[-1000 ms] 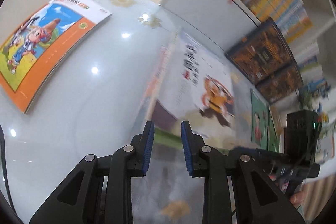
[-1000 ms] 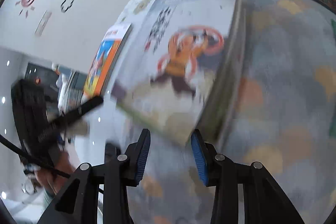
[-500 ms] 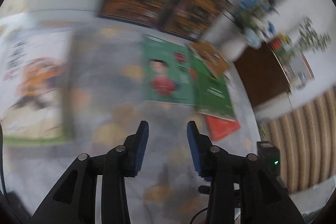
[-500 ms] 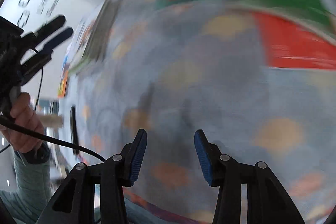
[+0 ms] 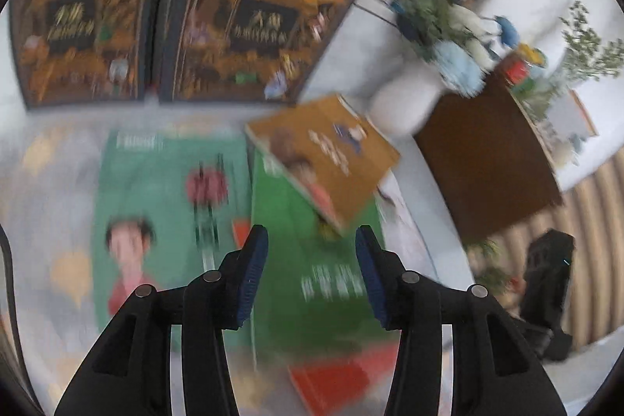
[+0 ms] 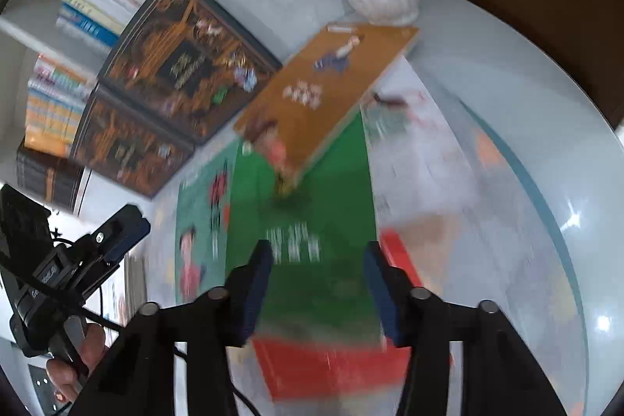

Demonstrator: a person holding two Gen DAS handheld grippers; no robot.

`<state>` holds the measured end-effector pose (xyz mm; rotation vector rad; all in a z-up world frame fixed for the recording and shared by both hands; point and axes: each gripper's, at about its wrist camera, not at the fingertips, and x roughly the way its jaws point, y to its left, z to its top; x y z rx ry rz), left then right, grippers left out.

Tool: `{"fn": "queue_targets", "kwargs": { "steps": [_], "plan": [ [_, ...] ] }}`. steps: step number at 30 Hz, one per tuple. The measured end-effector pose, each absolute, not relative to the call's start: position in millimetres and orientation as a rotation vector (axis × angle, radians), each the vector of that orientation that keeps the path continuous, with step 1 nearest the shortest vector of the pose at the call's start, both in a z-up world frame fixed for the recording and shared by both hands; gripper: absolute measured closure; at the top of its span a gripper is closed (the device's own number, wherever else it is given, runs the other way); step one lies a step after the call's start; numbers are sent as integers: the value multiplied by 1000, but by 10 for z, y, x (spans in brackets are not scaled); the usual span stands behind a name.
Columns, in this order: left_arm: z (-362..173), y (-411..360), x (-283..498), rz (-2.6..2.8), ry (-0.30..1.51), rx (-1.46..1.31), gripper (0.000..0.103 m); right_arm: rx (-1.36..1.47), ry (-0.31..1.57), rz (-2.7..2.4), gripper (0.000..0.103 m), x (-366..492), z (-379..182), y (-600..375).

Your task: Organize books

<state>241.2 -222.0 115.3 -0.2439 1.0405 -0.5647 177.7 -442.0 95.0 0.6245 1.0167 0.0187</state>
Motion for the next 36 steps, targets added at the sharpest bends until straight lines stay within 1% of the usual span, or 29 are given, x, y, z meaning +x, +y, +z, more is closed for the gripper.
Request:
{"fn": "queue_targets", "kwargs": {
  "steps": [3,7,13,17,19,21,25,29,31,36],
  "plan": [
    [1028,-2354,2859,-531,1021,-242,59,585,994,-37,59,2108,890,-4495],
    [729,-2580,3352,-540,1044,-237,59,637,1008,-53,59,2441,689,-4642],
    [461,-2777,3765,-472,1069,-182,59,553,1035,-61,59,2700,560,-4778],
    [252,-2875,3884,-411,1141,-163,59,526,1042,-46,59,2837,559,-4803],
    [269,-2886,3828,-419,1119,-155,58,488,1056,-14,58,2886,561,-4754],
    [296,-2880,3796,-445,1135,-141,58,446,1051,-10,56,2887,568,-4727],
    [418,-2722,3577,-517,1145,-223,59,400,1054,-7,55,2808,576,-4737],
    [426,-2648,3080,-490,1159,-232,58,316,1076,28,53,2654,585,-4700],
    [361,-2568,2777,-498,1177,-262,59,268,1080,39,53,2471,591,-4662],
    [427,-2309,2007,-482,1196,-303,59,168,1113,75,50,2012,602,-4427]
  ]
}}
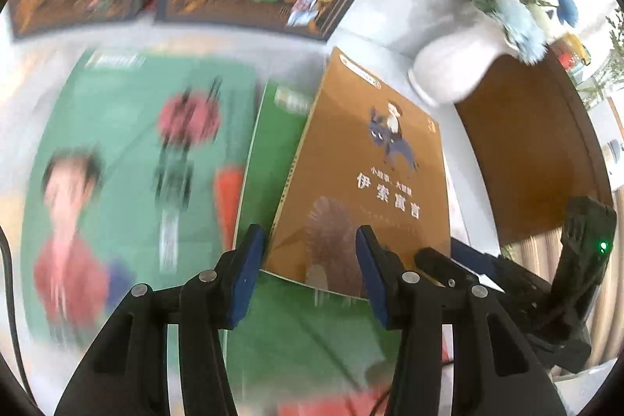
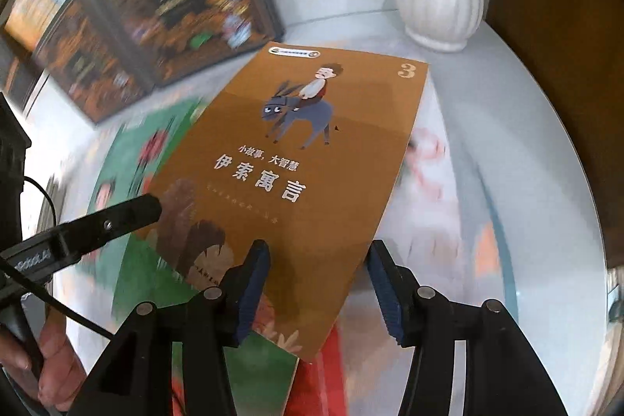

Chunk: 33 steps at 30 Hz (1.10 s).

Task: Organize books
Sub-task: 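Close the left gripper on the orange book edge and tilt it upright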

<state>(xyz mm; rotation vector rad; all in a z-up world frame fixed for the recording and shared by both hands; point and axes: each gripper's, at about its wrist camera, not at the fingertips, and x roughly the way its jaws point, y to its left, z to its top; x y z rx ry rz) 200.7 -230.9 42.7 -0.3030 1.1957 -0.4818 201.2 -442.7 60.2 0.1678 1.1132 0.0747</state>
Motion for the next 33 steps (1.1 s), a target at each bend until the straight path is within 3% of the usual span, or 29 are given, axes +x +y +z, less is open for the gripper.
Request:
{"fn": "queue_targets", "kwargs": {
  "steps": [14,25,31,33],
  "plan": [
    [191,-1146,242,-359,1351,-457,59,32,1265,309,44,503,418,-3406],
    [189,-375,268,-255,1303,-520,59,189,1305,324,46,268,344,-3025],
    [144,-510,432,-341,1303,-419,59,188,1266,184,46,93,379,-2908],
    [107,-563,462,-418,1323,-445,58,241,1268,219,52,25,354,-2866]
  ]
}}
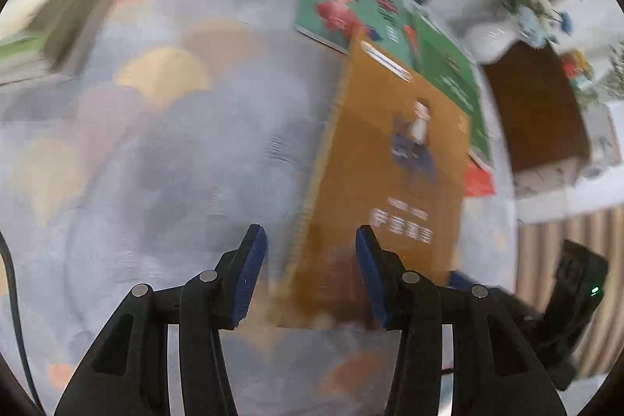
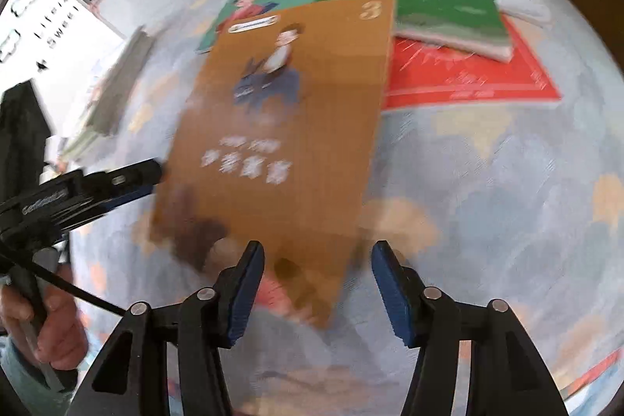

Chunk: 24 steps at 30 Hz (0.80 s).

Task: Organize books
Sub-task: 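Close the left gripper on the orange book edge and tilt it upright, then lift the orange book and carry it toward the stack with the left gripper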

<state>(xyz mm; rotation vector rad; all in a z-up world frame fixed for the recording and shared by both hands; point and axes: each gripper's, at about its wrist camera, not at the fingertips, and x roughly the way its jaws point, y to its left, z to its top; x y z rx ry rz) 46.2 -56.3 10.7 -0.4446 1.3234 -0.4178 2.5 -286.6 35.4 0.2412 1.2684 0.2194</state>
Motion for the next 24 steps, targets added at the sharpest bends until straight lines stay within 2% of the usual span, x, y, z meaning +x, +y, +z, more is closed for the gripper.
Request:
{"fn": "queue_targets", "kwargs": {
  "steps": [4,6,8,11,12,13,15,20,24],
  "plan": [
    [98,-504,472,-542,1343,-475,58,247,1244,186,48,-66,354,-2807],
    [149,-310,447,-645,1316,-676,58,337,1239,203,38,-67,341,-2900],
    [234,-197,409,-760,1273,-836,58,409,1229,206,37,-55,322,-2934],
    [266,-231,377,-766,1265,-831,58,442,1210,188,36,-83,316,-2932],
    [232,-282,377,-725,1283,-775,66,447,1203,183,36,-100,319,-2939],
    [182,-328,384,-684,1305,-726,69,454,1195,177,36,-117,321,-2944],
    [38,-433,391,-623,1356,-637,85,476,1179,166,36,-146,324,-2960],
    [-90,-545,404,-609,1382,-631,86,514,1151,128,36,-203,315,-2933],
    [-97,-645,434,-693,1407,-743,86,544,1158,109,35,-179,318,-2940]
  ]
}}
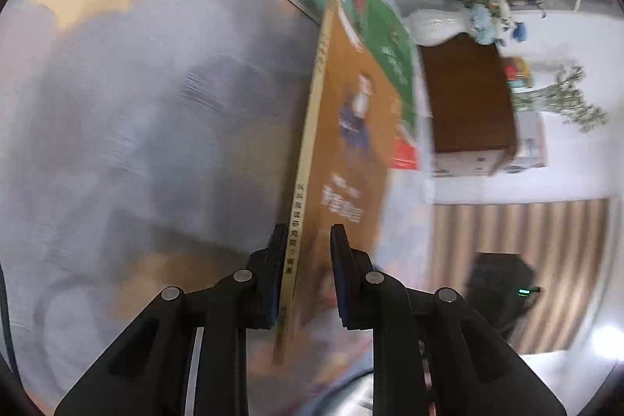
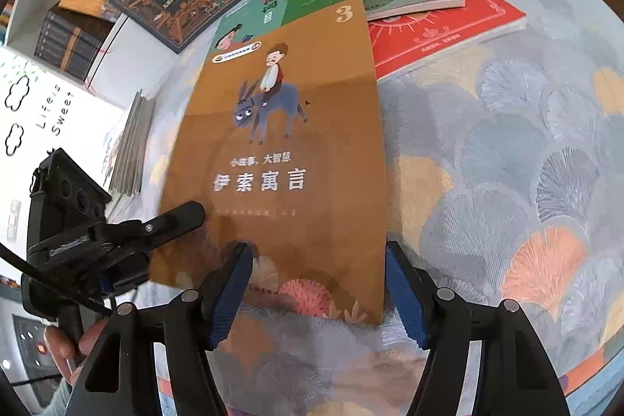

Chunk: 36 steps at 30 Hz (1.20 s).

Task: Organize books
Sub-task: 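Lift the orange book and carry it toward the stack with the left gripper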

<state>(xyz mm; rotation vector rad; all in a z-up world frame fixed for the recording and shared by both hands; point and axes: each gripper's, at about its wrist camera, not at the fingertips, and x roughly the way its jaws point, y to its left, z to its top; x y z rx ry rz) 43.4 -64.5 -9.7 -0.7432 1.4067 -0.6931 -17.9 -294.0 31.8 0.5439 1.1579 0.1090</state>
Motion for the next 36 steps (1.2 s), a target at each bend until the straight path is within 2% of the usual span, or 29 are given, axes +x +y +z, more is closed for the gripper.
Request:
{"fn": "queue_targets", "kwargs": {
  "steps": [5,10,12,18,19,20,21,23,24,26,31,36],
  "plan": [
    [28,-826,425,-739,1406,-754,86,700,1197,146,35,-144,302,-3095],
    [105,-828,541,-811,1429,-953,88,899,1147,179,35,-206,362,-3339],
    [101,-818,587,-835,1447,-1021,88,961,1114,194,28,-256,370,-3442],
    [80,-815,618,-854,1479,-1096,88,1196,1105,277,27,-241,53,-3486],
    [70,-808,605,-854,1486,-1094,88,1212,1097,279,29,-208,25,-3474],
    [57,-797,591,-846,1495,-1091,88,1215,1086,286,40,-178,28,-3455],
    [54,-793,597,-836,1504,-1081,88,1202,1079,289,52,-139,44,-3432],
    [43,-722,552,-805,1511,-1029,88,1133,1081,287,58,-90,127,-3370],
    [44,-678,529,-776,1513,-987,88,1067,1083,272,64,-75,193,-3323],
    [46,-597,493,-708,1520,-892,87,913,1099,233,67,-23,302,-3204],
    [147,-572,420,-623,1473,-659,84,556,1142,177,68,8,480,-2798],
    [428,-643,281,-641,1374,-403,86,248,1137,175,68,-107,680,-2362]
  ]
}}
